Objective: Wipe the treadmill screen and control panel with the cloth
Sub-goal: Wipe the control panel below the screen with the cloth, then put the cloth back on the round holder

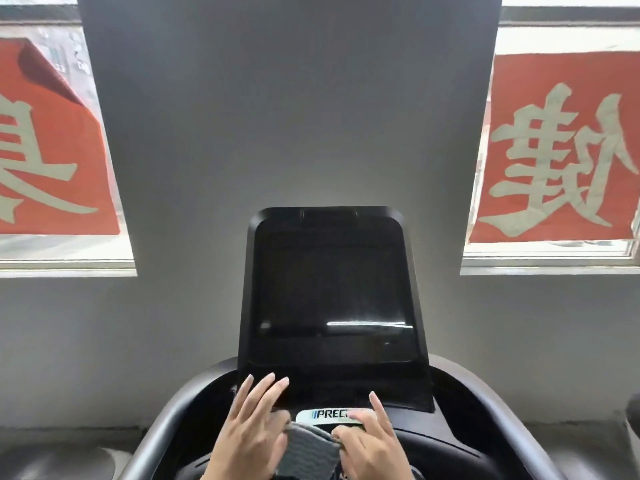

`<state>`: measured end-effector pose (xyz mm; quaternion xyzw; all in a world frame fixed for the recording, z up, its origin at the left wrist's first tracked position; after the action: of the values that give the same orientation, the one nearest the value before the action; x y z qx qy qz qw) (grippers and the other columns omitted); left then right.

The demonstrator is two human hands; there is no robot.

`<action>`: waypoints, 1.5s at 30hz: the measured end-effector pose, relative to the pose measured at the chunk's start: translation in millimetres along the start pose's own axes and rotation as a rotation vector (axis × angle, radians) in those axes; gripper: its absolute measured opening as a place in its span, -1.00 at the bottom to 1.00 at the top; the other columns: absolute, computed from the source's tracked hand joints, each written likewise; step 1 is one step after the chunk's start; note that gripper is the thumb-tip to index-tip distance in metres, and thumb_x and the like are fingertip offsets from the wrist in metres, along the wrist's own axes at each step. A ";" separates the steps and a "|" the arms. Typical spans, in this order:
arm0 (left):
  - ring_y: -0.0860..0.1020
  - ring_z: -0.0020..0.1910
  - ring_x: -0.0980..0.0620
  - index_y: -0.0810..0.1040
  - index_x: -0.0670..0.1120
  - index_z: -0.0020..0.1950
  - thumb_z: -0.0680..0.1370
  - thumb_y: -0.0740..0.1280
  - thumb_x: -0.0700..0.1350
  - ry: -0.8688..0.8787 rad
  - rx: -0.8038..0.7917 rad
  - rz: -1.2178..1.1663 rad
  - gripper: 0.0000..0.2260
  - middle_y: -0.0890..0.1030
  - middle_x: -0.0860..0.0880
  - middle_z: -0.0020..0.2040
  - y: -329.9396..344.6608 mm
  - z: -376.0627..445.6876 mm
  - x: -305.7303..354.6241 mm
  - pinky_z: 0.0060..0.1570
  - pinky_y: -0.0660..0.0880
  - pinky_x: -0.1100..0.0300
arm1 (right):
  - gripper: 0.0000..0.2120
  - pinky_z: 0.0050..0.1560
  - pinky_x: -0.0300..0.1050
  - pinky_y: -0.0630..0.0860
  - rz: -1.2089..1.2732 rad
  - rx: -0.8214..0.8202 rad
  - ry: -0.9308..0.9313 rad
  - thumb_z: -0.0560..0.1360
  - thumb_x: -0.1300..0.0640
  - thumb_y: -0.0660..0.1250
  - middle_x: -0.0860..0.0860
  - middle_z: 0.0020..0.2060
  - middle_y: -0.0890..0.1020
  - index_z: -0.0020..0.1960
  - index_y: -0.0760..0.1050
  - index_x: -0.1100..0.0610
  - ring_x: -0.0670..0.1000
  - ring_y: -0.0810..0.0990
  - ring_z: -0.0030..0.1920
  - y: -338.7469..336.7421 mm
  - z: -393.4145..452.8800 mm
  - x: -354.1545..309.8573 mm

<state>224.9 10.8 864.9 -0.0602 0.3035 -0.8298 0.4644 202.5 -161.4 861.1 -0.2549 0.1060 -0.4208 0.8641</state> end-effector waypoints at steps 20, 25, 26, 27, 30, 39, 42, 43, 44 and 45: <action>0.40 0.46 -0.07 0.65 -0.06 -0.08 0.59 0.38 -0.02 -0.240 -0.116 0.013 -0.86 0.52 -0.08 0.37 -35.0 32.7 92.2 0.51 0.24 -0.20 | -0.88 0.45 0.34 0.26 0.106 -0.080 0.130 0.52 0.18 0.36 -0.07 -0.16 0.63 0.01 0.66 0.13 0.05 0.57 -0.01 -86.2 -38.0 68.9; 0.43 0.42 -0.12 0.64 -0.06 -0.07 0.55 0.44 -0.05 -0.278 -0.151 -0.037 -0.91 0.49 -0.10 0.38 -33.5 -21.5 109.1 0.45 0.31 -0.22 | -0.89 0.43 0.35 0.29 0.099 -0.111 0.071 0.53 0.17 0.37 -0.07 -0.17 0.63 0.00 0.66 0.13 0.07 0.57 -0.01 -82.9 -75.9 43.5; 0.43 0.42 -0.13 0.65 -0.06 -0.07 0.55 0.45 -0.05 -0.289 -0.158 -0.039 -0.90 0.50 -0.10 0.38 -34.1 -32.9 112.3 0.45 0.31 -0.22 | -0.89 0.43 0.34 0.29 0.097 -0.126 0.064 0.53 0.17 0.37 -0.06 -0.15 0.63 -0.01 0.67 0.13 0.08 0.57 0.01 -81.4 -82.4 37.3; 0.43 0.43 -0.13 0.65 -0.06 -0.08 0.55 0.43 -0.04 -0.296 -0.163 -0.039 -0.90 0.51 -0.11 0.38 -35.1 -43.8 115.3 0.45 0.31 -0.21 | -0.89 0.43 0.34 0.29 0.095 -0.138 0.061 0.53 0.17 0.37 -0.03 -0.10 0.63 -0.01 0.67 0.12 0.09 0.57 0.05 -79.7 -88.5 31.3; 0.41 0.45 -0.09 0.65 -0.04 -0.08 0.59 0.35 0.01 -0.302 -0.186 -0.042 -0.83 0.53 -0.10 0.36 -44.7 -74.4 116.2 0.48 0.27 -0.21 | -0.90 0.44 0.36 0.28 0.075 -0.199 0.051 0.51 0.17 0.38 0.09 0.13 0.61 -0.02 0.67 0.11 0.16 0.52 0.27 -68.2 -104.8 5.9; 0.39 0.46 -0.08 0.65 -0.03 -0.08 0.62 0.30 0.02 -0.364 -0.271 -0.067 -0.80 0.51 -0.09 0.38 -88.4 -171.8 78.0 0.49 0.26 -0.21 | -0.84 0.47 0.37 0.22 0.090 -0.448 0.041 0.53 0.10 0.33 0.17 0.36 0.51 0.01 0.66 0.11 0.20 0.38 0.47 -20.1 -131.5 -95.3; 0.38 0.47 -0.08 0.65 -0.03 -0.06 0.61 0.32 0.01 -0.377 -0.278 -0.090 -0.83 0.51 -0.08 0.39 -95.2 -193.9 69.0 0.48 0.27 -0.21 | -0.83 0.48 0.35 0.22 0.089 -0.476 0.066 0.53 0.10 0.33 0.15 0.34 0.53 0.01 0.67 0.11 0.18 0.38 0.46 -12.9 -135.3 -117.2; 0.39 0.47 -0.09 0.65 -0.03 -0.07 0.61 0.32 0.01 -0.380 -0.281 -0.094 -0.83 0.51 -0.09 0.39 -95.9 -200.9 67.5 0.48 0.27 -0.21 | -0.82 0.48 0.34 0.23 0.086 -0.482 0.081 0.53 0.10 0.32 0.16 0.33 0.54 0.01 0.67 0.11 0.18 0.40 0.44 -10.5 -138.8 -123.1; 0.40 0.46 -0.11 0.64 -0.04 -0.08 0.61 0.33 0.00 -0.379 -0.286 -0.100 -0.83 0.52 -0.10 0.38 -95.2 -207.4 66.4 0.48 0.28 -0.20 | -0.81 0.48 0.34 0.23 0.082 -0.485 0.091 0.54 0.10 0.30 0.16 0.32 0.54 0.01 0.67 0.11 0.19 0.41 0.43 -7.9 -143.0 -128.0; 0.41 0.46 -0.12 0.64 -0.04 -0.08 0.61 0.34 0.00 -0.378 -0.302 -0.106 -0.83 0.53 -0.11 0.38 -93.6 -215.9 67.2 0.48 0.28 -0.21 | -0.80 0.48 0.33 0.23 0.077 -0.496 0.101 0.54 0.10 0.29 0.16 0.32 0.55 0.02 0.67 0.12 0.20 0.42 0.42 -4.7 -150.5 -133.2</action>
<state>36.0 89.2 730.6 -0.2990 0.3282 -0.7722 0.4545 56.4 -112.7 731.9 -0.4335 0.2588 -0.3609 0.7841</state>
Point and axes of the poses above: each hand's wrist, its own z-axis towards the middle knuckle, its own y-axis out of the palm, x = y × z, the point moved 8 cm from there along z, towards the middle knuckle
